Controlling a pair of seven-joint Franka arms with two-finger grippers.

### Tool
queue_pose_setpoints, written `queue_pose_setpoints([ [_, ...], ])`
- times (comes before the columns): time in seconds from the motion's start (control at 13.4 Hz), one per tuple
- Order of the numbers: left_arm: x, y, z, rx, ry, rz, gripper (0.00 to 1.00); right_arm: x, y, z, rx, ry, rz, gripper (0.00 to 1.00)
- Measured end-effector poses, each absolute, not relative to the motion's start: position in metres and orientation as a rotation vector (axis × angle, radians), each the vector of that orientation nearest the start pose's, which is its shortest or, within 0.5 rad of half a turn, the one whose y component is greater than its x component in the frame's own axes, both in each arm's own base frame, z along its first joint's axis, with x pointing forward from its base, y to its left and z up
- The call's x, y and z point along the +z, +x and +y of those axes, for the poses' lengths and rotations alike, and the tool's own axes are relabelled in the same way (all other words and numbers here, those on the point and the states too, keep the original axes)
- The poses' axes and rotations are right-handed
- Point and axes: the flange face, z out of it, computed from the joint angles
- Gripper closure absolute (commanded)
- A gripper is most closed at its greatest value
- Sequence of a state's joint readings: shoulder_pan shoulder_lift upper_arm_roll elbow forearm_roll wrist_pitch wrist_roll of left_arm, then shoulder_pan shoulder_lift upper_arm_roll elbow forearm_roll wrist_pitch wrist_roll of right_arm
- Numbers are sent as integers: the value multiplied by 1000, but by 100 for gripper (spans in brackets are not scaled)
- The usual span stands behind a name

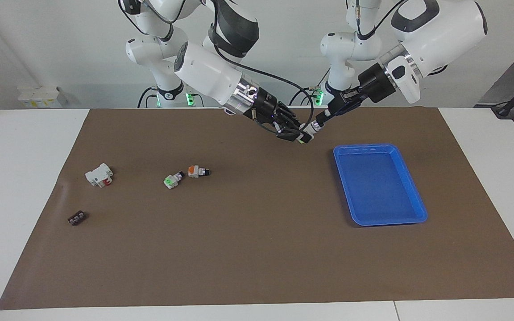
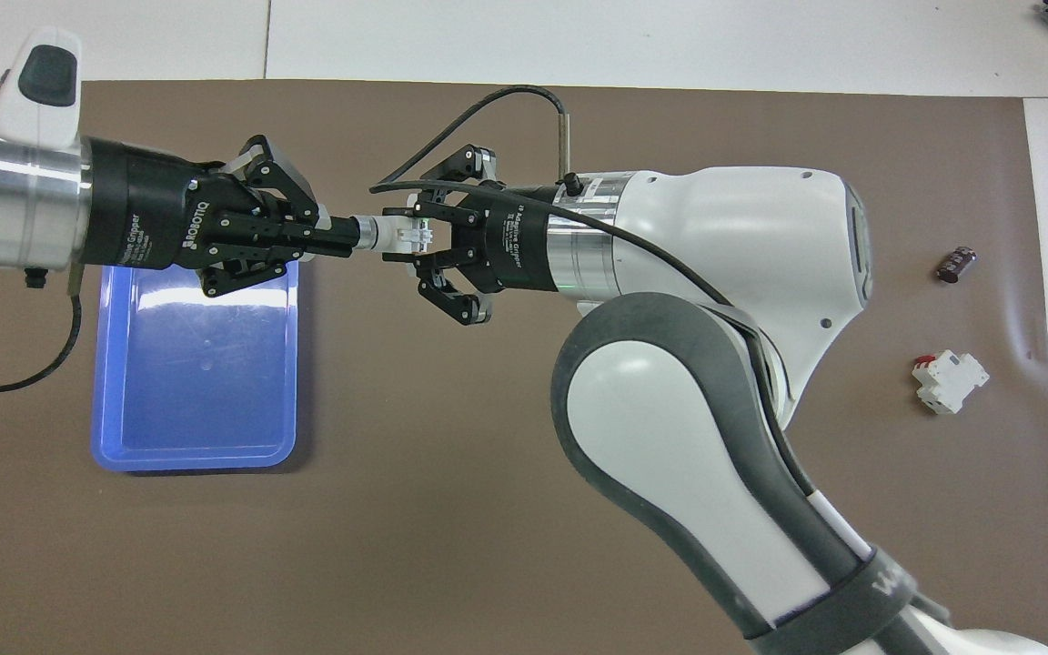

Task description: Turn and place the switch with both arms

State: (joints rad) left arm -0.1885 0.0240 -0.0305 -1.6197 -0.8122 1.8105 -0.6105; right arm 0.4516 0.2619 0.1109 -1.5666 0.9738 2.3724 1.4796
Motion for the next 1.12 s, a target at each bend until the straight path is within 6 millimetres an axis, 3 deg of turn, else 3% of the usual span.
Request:
queue_pose_setpoints([
  [0.15, 638, 558, -186, -205, 2258, 581, 100, 560, 580, 366, 578, -1631, 1479, 100],
  [0.67, 638, 556, -187, -10, 2337, 185, 100, 560, 580, 365, 576, -1629, 1480, 100],
  [1.12, 637, 553, -189, 200, 2376, -331, 100, 557, 579, 367, 583, -1636, 1482, 100],
])
